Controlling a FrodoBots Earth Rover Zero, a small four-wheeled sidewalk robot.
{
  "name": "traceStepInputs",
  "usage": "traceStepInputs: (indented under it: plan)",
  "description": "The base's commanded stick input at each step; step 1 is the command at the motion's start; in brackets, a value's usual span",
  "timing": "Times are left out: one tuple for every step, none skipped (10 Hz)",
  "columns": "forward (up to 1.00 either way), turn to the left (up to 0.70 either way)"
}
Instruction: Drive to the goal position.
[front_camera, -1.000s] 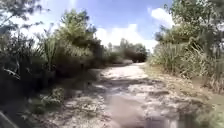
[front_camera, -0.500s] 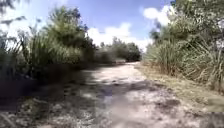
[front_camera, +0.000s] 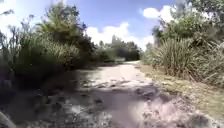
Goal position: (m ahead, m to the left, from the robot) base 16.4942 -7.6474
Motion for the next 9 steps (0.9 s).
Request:
traceStepInputs:
  plan:
    - [0.85, 0.00]
    - [0.85, 0.00]
    - [0.85, 0.00]
    - [0.85, 0.00]
    - [0.85, 0.00]
    - [0.85, 0.00]
    - [0.85, 0.00]
    - [0.85, 0.00]
    - [0.85, 0.00]
